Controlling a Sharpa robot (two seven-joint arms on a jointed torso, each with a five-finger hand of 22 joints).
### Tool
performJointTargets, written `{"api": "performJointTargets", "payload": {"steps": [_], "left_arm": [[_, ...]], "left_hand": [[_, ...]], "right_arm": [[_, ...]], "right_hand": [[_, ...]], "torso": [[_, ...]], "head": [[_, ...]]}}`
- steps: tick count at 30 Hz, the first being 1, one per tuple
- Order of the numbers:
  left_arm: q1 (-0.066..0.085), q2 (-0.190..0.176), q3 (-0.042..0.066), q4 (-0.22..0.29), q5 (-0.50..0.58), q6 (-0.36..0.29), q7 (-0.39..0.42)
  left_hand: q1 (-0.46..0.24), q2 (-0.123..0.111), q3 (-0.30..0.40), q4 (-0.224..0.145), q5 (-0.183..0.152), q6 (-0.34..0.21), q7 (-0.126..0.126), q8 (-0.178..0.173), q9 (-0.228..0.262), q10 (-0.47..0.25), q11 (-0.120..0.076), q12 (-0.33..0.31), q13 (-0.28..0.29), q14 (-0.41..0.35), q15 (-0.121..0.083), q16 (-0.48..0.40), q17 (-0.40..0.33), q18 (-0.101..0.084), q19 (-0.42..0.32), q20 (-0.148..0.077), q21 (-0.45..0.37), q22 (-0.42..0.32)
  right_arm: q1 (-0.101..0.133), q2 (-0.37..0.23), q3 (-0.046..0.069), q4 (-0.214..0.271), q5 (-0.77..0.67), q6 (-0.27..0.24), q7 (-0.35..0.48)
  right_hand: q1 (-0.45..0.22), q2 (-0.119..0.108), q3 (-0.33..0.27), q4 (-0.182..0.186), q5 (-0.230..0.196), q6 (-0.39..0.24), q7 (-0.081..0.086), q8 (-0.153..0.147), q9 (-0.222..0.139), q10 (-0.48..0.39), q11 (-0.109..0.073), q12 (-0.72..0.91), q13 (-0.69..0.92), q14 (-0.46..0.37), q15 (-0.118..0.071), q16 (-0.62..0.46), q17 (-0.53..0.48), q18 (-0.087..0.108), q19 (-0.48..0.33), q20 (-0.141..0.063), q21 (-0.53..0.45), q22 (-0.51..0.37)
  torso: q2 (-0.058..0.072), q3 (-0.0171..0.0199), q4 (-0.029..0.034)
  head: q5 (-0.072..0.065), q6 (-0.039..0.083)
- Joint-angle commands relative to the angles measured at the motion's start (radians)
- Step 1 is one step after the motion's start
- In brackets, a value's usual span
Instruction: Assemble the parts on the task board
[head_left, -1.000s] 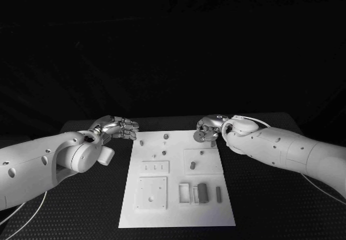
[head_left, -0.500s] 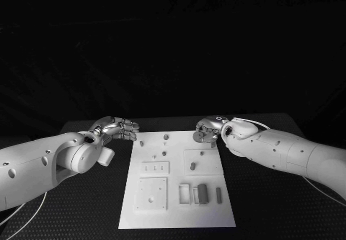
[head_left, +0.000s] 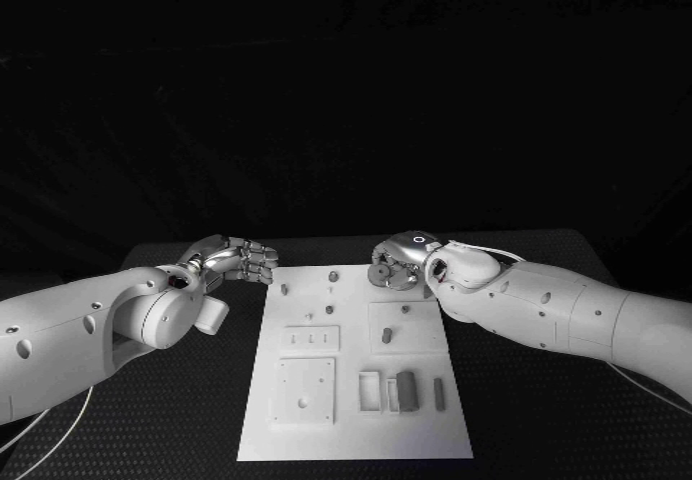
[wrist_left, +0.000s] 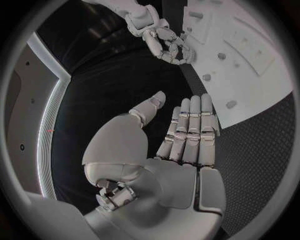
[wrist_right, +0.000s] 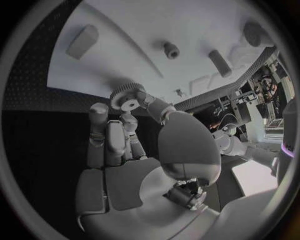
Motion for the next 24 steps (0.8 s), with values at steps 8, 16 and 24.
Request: {"api": "performJointTargets", "payload": {"steps": [8,16,24], "left_arm": [[0.0,0.002,0.001,0.001,-0.004,0.007,0.011],[0.0,0.004,0.001,0.001,-0.004,0.007,0.013],[0.0,0.008,0.001,-0.004,-0.004,0.009,0.013]], "left_hand": [[-0.008,-0.001,-0.002,0.005,-0.002,-0.005,0.005,0.001,-0.002,0.001,0.009,-0.007,0.002,0.002,0.002,-0.006,0.003,0.02,-0.007,0.0,-0.006,0.002],[-0.008,-0.002,-0.002,0.005,-0.002,-0.005,0.005,0.001,-0.002,0.001,0.009,-0.007,0.002,0.002,0.002,-0.007,0.003,0.02,-0.007,0.0,-0.006,0.002],[-0.008,-0.001,-0.002,0.005,-0.002,-0.006,0.005,0.001,-0.002,0.001,0.009,-0.008,0.002,0.002,0.002,-0.008,0.004,0.02,-0.007,0.0,-0.007,0.002]], "right_arm": [[0.002,0.058,-0.004,0.082,-0.182,-0.084,-0.097],[0.0,0.12,-0.05,0.089,-0.257,-0.123,-0.127],[-0.008,0.161,-0.069,0.058,-0.274,-0.127,-0.139]], "right_hand": [[-0.008,-0.02,0.004,0.01,0.0,0.182,-0.005,-0.005,0.0,0.008,-0.008,0.002,-0.008,0.014,-0.003,-0.008,0.006,0.058,0.012,-0.003,0.004,0.014],[-0.006,-0.033,0.01,0.017,0.0,0.183,-0.005,-0.009,-0.002,0.014,-0.008,0.0,-0.013,0.021,-0.004,-0.01,0.011,0.058,0.017,-0.006,0.003,0.013],[-0.004,-0.037,0.012,0.02,0.0,0.185,-0.006,-0.01,-0.002,0.017,-0.009,-0.001,-0.015,0.025,-0.004,-0.011,0.013,0.058,0.02,-0.008,0.002,0.013]], "torso": [[0.0,-0.0001,0.0005],[0.0,0.0005,0.0016],[0.0,-0.0002,0.0035]], "head": [[0.01,0.006],[0.016,0.009],[0.02,0.009]]}}
